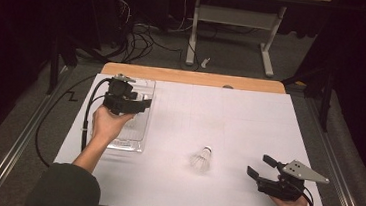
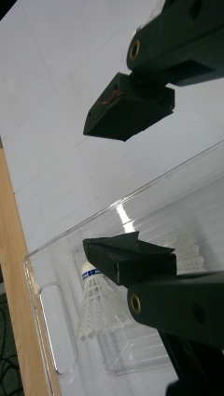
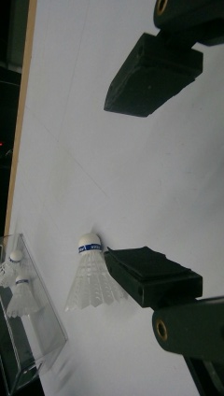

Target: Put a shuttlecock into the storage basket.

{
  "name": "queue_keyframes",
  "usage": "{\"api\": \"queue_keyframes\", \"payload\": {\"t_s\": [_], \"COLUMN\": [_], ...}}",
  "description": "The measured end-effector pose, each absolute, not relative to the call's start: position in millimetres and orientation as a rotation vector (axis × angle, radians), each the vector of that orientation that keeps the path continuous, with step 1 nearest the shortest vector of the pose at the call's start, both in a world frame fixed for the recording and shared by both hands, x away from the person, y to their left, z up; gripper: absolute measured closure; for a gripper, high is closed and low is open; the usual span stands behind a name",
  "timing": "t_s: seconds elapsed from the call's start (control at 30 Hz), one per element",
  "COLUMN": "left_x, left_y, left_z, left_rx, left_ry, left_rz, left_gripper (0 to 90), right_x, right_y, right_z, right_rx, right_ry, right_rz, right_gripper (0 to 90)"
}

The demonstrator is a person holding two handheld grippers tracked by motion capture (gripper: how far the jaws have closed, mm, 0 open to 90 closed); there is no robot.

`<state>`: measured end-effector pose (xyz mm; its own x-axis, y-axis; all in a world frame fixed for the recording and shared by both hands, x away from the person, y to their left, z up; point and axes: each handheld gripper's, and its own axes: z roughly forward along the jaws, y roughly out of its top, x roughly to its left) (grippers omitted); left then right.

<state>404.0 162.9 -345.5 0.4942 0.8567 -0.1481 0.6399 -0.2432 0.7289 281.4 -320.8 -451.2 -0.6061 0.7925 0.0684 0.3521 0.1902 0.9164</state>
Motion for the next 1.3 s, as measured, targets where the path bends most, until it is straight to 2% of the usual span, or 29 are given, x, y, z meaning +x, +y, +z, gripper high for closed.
{"api": "queue_keyframes", "payload": {"t_s": [1.3], "left_x": [373], "left_y": [175], "left_z": [-350], "left_rx": [1.919], "left_ry": [1.201], "left_rz": [0.376], "left_gripper": [40.5], "right_x": [282], "right_y": [-321], "right_z": [-451], "right_rx": [1.071], "right_ry": [2.051], "right_rz": [1.398], "right_gripper": [24.4]}}
